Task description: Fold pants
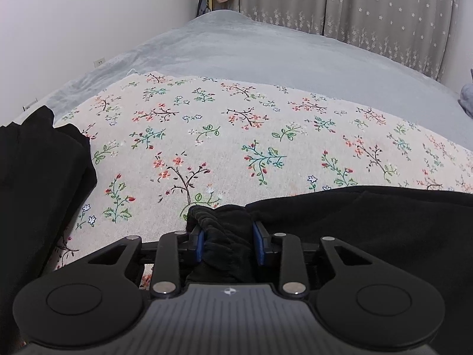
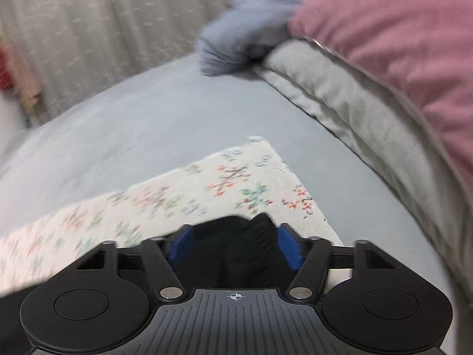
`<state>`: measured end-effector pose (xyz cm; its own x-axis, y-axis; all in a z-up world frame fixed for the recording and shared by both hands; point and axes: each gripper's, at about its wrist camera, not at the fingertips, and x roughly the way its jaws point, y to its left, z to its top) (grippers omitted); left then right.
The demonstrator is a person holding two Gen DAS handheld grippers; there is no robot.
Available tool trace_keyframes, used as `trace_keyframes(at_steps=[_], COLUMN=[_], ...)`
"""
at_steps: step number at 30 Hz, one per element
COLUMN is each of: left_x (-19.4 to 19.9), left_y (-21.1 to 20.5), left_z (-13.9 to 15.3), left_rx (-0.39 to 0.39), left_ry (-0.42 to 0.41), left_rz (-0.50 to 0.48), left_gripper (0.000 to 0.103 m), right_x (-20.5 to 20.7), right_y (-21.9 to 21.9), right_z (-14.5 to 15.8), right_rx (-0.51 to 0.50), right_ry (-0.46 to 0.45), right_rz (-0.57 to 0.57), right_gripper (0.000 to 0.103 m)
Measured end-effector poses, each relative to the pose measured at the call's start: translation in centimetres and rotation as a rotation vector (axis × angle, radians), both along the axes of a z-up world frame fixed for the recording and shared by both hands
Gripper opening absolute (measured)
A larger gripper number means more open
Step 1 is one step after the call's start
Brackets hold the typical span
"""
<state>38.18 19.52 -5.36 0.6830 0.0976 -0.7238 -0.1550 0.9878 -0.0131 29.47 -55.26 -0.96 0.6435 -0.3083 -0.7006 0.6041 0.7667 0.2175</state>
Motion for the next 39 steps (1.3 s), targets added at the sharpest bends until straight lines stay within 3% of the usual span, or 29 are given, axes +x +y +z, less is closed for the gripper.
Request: trace_keyframes(at_steps=[1, 2, 5, 7, 9, 13, 17, 20, 23, 27, 31, 34, 36, 39], left_x=[0.0, 0.0, 0.0, -0.1, -0.2, -0.9, -1.3, -1.7, -1.7, -2.1, -4.7, -8.6, -12.1, -18.2], left_y=[0.1, 0.1, 0.2, 0.6, 0.8, 2.0, 1.8, 1.7, 1.7, 1.7, 1.6, 2.4, 2.9, 4.1], left_z=[0.0, 0.1, 0.1, 0.2, 0.5, 2.1, 2.8, 2.8, 2.9, 3.5, 5.9, 7.9, 8.8, 9.0], left_rx=[-0.003, -0.006, -0.015, -0.044, -0.060, -0.122, -0.094, -0.094, -0.094, -0.083, -0.077, -0.081, -0.044, 0.005], left_ry=[0.000, 0.001, 0.002, -0.001, -0.011, -0.057, -0.077, -0.091, -0.095, -0.106, -0.173, -0.239, -0.284, -0.358], left_rz=[-0.003, -0.005, -0.008, -0.001, -0.004, 0.028, 0.040, 0.040, 0.035, 0.037, 0.003, -0.028, -0.070, -0.172], left_gripper=[0.041, 0.040, 0.038, 0.034, 0.031, 0.026, 0.024, 0.024, 0.024, 0.024, 0.023, 0.023, 0.022, 0.023], right_x=[0.8, 1.4, 2.7, 3.1, 2.7, 1.0, -1.9, -3.1, -4.0, -3.7, -4.9, -9.0, -13.4, -21.3], right_y=[-0.6, -1.1, -1.5, -1.3, -0.9, -1.0, -1.0, -0.2, 0.1, 0.2, 0.9, 2.1, 3.1, 4.2], right_z=[-0.7, -1.3, -3.1, -3.7, -3.2, 0.6, 6.0, 8.2, 8.7, 7.1, 7.7, 11.0, 12.7, 12.9], right_rx=[0.010, 0.009, -0.040, -0.068, -0.070, -0.087, -0.080, -0.122, -0.123, -0.124, -0.094, -0.089, -0.100, -0.064], right_ry=[0.022, 0.043, 0.112, 0.129, 0.089, 0.000, -0.122, -0.098, -0.077, -0.028, -0.103, -0.212, -0.260, -0.289], right_rz=[-0.029, -0.046, -0.077, -0.060, -0.053, -0.087, -0.086, -0.064, -0.057, -0.071, -0.069, -0.037, -0.001, 0.027], right_gripper=[0.041, 0.037, 0.031, 0.024, 0.008, 0.007, 0.007, 0.007, 0.007, 0.007, 0.007, 0.007, 0.007, 0.007])
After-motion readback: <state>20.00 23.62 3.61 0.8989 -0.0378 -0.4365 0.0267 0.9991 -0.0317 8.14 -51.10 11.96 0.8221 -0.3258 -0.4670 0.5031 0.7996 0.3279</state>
